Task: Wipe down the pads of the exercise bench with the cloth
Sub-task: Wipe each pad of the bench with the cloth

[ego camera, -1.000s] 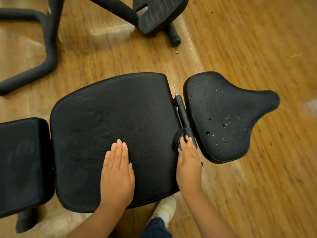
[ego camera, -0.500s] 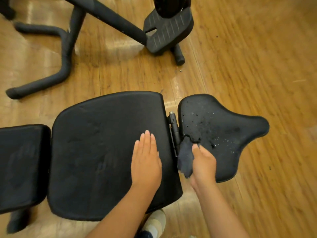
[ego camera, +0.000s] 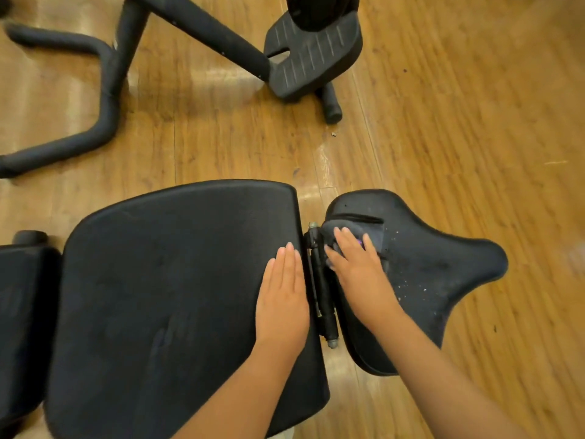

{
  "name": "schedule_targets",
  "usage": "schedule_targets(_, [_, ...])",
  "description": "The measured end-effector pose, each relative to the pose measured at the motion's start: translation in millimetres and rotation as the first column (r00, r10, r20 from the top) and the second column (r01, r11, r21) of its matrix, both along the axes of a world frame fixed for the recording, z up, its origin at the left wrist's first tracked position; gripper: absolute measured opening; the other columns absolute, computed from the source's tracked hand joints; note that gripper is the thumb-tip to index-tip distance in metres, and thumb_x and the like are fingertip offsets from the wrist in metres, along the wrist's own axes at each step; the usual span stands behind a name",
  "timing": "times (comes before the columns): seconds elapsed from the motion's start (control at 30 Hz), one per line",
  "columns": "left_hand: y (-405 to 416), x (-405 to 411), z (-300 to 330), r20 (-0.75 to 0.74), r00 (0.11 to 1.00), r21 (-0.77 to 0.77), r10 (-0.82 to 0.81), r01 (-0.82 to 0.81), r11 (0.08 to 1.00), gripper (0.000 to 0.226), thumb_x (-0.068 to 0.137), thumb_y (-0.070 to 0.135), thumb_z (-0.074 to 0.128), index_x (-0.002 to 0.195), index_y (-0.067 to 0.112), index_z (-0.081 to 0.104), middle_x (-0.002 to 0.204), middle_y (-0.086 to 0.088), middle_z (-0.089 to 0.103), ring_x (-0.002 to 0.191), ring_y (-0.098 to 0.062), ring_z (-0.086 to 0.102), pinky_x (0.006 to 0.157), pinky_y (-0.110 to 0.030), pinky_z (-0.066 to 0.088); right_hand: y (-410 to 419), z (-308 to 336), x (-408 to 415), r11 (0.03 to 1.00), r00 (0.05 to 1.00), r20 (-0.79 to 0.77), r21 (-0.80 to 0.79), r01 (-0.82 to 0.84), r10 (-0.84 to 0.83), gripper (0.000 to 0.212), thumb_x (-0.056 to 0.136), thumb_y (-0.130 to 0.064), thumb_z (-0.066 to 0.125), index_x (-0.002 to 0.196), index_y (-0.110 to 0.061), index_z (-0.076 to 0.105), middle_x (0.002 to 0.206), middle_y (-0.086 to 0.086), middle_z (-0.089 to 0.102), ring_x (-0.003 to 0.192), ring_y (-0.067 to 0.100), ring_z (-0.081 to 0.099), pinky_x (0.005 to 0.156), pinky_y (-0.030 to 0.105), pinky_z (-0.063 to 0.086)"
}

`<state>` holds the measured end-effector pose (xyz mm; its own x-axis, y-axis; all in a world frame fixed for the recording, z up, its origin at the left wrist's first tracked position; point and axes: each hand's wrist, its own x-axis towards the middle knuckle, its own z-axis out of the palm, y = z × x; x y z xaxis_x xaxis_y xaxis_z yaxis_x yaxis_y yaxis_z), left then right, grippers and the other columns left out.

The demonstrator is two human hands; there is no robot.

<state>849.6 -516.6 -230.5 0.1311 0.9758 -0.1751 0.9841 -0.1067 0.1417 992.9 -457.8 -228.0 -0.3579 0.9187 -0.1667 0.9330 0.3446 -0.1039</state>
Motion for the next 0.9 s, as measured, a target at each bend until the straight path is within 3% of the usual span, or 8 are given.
schedule_targets(0.07, [-3,-2,-7,0.070,0.998,0.039,-0.008,0.005,0.999,0.057,0.093,0.016,0.035,0.144,-0.005,0.021,0.153,-0.023,0.018,0.142,-0.034,0.020,0.118,-0.046,0.013,-6,-5,1,0.999,0.999,-0.038,0.034,0.035,-0.033,0.047,0.073,-0.002,0.073,0.118,-0.007,0.061,0.139,0.017,0.045,0.133,0.029,0.036,0.108,0.054,0.021])
schedule_targets(0.13, [-1,-2,-9,0.098,0.995,0.073,-0.019,0.011,0.997,0.056,0.089,0.015,0.028,0.140,-0.007,0.032,0.149,-0.025,0.028,0.139,-0.036,0.028,0.113,-0.046,0.018,1,-3,-2,0.998,0.999,-0.020,0.058,0.027,-0.026,0.043,0.075,-0.009,0.073,0.117,-0.008,0.063,0.141,0.018,0.042,0.134,0.028,0.033,0.107,0.058,0.020])
schedule_targets(0.3, [2,0,-9,0.080,0.997,0.045,0.001,-0.004,0.999,0.057,0.088,0.015,0.025,0.141,-0.008,0.030,0.149,-0.025,0.029,0.139,-0.035,0.028,0.111,-0.045,0.018,46,-10,-10,0.997,0.994,0.103,0.074,0.031,-0.039,0.048,0.067,-0.011,0.079,0.113,-0.006,0.065,0.133,0.017,0.052,0.129,0.030,0.042,0.102,0.061,0.024])
schedule_targets(0.43, [1,1,-10,0.070,0.998,0.061,-0.004,-0.001,0.998,0.056,0.090,0.014,0.023,0.141,-0.008,0.028,0.149,-0.025,0.029,0.140,-0.036,0.027,0.110,-0.046,0.020,67,-15,-16,0.995,0.997,-0.021,0.058,0.081,-0.080,0.037,0.075,-0.001,0.068,0.112,0.002,0.063,0.131,0.022,0.052,0.130,0.035,0.040,0.108,0.056,0.010])
schedule_targets(0.63, [4,3,-11,0.007,1.000,0.097,0.003,-0.004,0.995,0.055,0.090,0.016,0.031,0.140,-0.005,0.032,0.150,-0.023,0.028,0.140,-0.033,0.027,0.112,-0.043,0.018,46,-16,-11,0.989,0.995,-0.105,0.147,0.018,-0.003,0.034,0.066,0.002,0.073,0.100,0.005,0.067,0.121,0.025,0.058,0.121,0.039,0.049,0.104,0.058,0.023])
schedule_targets(0.7, [4,3,-10,-0.018,1.000,0.092,0.006,-0.004,0.996,0.055,0.091,0.019,0.036,0.141,-0.004,0.033,0.150,-0.022,0.030,0.140,-0.031,0.026,0.112,-0.043,0.017,26,-15,-4,0.987,0.989,-0.136,0.160,-0.027,0.049,0.031,0.075,-0.003,0.065,0.105,0.003,0.066,0.124,0.023,0.057,0.123,0.037,0.048,0.107,0.055,0.024])
schedule_targets(0.77, [5,4,-9,-0.045,0.999,0.090,0.008,-0.004,0.996,0.056,0.091,0.021,0.038,0.141,-0.004,0.034,0.150,-0.021,0.031,0.140,-0.030,0.027,0.113,-0.042,0.016,-7,-15,6,0.987,0.977,-0.194,0.148,-0.059,0.088,0.034,0.083,-0.009,0.045,0.110,0.003,0.062,0.126,0.023,0.056,0.125,0.036,0.045,0.111,0.053,0.021])
schedule_targets(0.9, [5,6,-10,-0.045,0.998,0.106,0.033,-0.028,0.994,0.055,0.089,0.016,0.037,0.140,-0.005,0.035,0.148,-0.021,0.035,0.139,-0.031,0.031,0.113,-0.040,0.014,-85,-20,35,0.974,0.945,-0.243,0.116,-0.195,0.219,0.041,0.095,-0.007,0.027,0.109,0.001,0.064,0.129,0.019,0.054,0.137,0.027,0.024,0.112,0.045,0.014])
